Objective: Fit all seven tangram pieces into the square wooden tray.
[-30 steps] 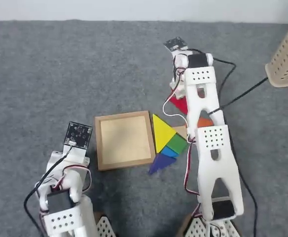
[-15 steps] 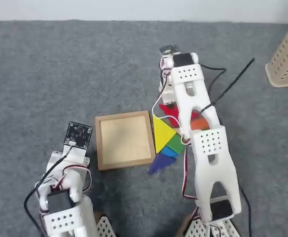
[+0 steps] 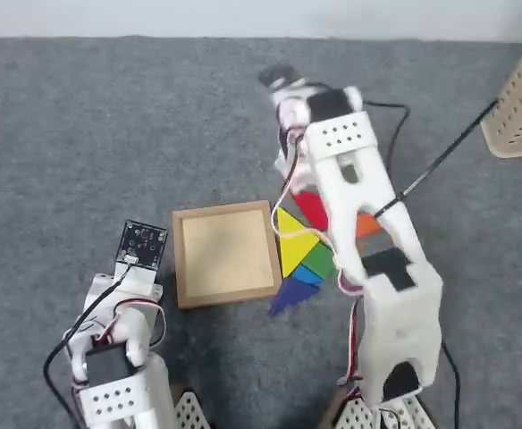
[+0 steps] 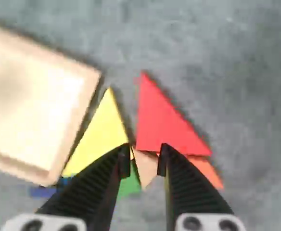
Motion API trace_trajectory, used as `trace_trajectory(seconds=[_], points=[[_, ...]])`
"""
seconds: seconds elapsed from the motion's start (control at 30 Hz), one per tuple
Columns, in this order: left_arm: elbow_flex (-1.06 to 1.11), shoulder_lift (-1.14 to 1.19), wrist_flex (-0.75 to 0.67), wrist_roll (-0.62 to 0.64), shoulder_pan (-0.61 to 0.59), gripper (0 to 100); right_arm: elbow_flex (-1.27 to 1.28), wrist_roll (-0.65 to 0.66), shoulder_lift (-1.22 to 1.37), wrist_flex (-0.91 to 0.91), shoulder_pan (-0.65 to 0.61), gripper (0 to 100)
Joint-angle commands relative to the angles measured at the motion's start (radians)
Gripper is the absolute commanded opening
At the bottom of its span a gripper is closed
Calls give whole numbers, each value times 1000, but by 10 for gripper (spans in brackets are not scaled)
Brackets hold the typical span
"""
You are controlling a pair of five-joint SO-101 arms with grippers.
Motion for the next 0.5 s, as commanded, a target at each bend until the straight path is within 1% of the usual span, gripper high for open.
trace_trajectory(seconds=[0.0,0.07,0.13,0.2,0.33,0.47], points=[[-13,-23,3,8,-2,121,302,281,-170,-183,-8,106],[-13,-23,3,8,-2,121,433,420,-202,-254,-13,106],[-13,-23,3,8,-2,121,500,500,-205,-285,-22,107],[-13,-23,3,8,-2,121,511,523,-183,-294,-19,128],[-13,-23,3,8,-2,121,456,529,-96,-300,-10,240],[-13,-23,3,8,-2,121,361,529,2,-289,42,309]])
